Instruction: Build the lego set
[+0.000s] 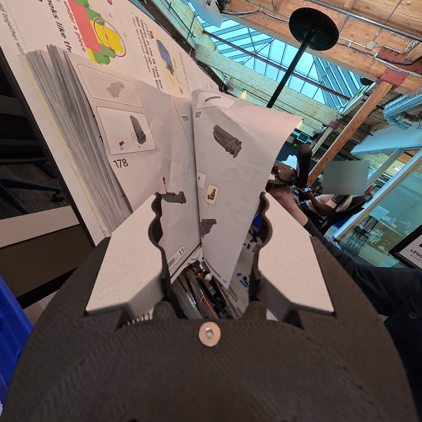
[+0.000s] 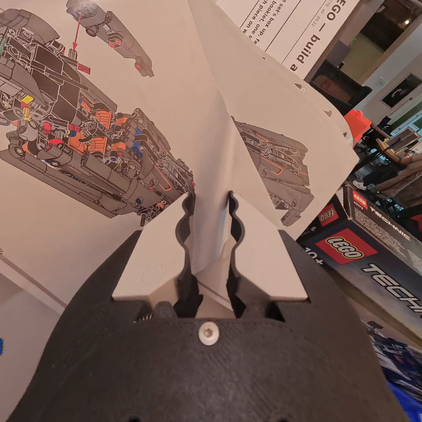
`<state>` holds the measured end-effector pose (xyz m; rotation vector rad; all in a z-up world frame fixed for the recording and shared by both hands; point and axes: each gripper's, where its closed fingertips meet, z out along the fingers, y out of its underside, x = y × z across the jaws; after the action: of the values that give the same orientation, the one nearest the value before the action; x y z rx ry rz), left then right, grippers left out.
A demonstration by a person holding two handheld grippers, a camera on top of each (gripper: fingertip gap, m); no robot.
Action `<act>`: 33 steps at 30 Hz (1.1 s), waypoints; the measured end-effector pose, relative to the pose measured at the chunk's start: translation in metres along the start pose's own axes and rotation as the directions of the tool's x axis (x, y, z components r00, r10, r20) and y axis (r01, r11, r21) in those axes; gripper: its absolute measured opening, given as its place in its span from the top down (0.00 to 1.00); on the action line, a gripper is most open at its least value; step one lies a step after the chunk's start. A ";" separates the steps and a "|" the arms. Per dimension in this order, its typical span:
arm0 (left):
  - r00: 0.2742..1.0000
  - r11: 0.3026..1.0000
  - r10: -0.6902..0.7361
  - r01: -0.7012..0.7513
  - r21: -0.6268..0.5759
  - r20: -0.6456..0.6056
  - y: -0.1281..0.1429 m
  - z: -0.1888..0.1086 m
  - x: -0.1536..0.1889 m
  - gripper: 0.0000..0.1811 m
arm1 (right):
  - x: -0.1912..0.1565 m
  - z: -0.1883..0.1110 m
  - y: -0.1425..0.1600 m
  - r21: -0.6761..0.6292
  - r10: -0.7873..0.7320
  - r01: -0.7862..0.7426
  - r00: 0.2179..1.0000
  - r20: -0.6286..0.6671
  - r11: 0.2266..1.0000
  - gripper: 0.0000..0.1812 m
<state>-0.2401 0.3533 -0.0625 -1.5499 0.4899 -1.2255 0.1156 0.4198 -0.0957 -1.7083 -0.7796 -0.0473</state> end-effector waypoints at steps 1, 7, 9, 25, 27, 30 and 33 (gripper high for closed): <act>1.000 1.000 0.001 -0.001 -0.002 0.000 0.000 0.000 0.000 0.54 | -0.001 -0.001 -0.001 0.000 -0.014 0.014 1.000 0.001 1.000 0.87; 1.000 1.000 0.004 -0.004 -0.003 0.004 -0.001 -0.001 -0.001 0.54 | -0.021 -0.020 -0.029 0.080 -0.030 0.022 0.994 0.102 0.997 1.00; 1.000 1.000 0.007 -0.007 0.002 0.009 -0.002 -0.003 -0.001 0.54 | -0.025 -0.028 -0.041 0.115 -0.019 0.003 0.990 0.141 0.993 1.00; 0.994 0.996 0.083 -0.081 -0.035 0.070 0.001 0.003 0.000 0.53 | -0.166 -0.080 -0.199 0.266 -0.020 -0.288 0.643 0.766 0.920 0.77; 0.991 0.993 0.108 -0.103 -0.063 0.077 0.006 0.007 0.002 0.52 | -0.168 -0.068 -0.194 0.265 -0.034 -0.228 0.693 0.720 0.937 0.78; 0.987 0.985 0.152 -0.146 -0.092 0.056 0.010 0.015 0.013 0.52 | -0.167 -0.057 -0.182 0.221 0.010 -0.249 0.685 0.729 0.943 0.76; 0.980 0.971 0.197 -0.190 -0.146 0.036 0.019 0.025 0.023 0.49 | -0.160 -0.051 -0.171 0.220 0.038 -0.272 0.705 0.708 0.937 0.72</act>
<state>-0.2038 0.3399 -0.0677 -1.6067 0.6915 -1.0178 -0.0777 0.3135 -0.0024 -1.4624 -1.1147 0.8568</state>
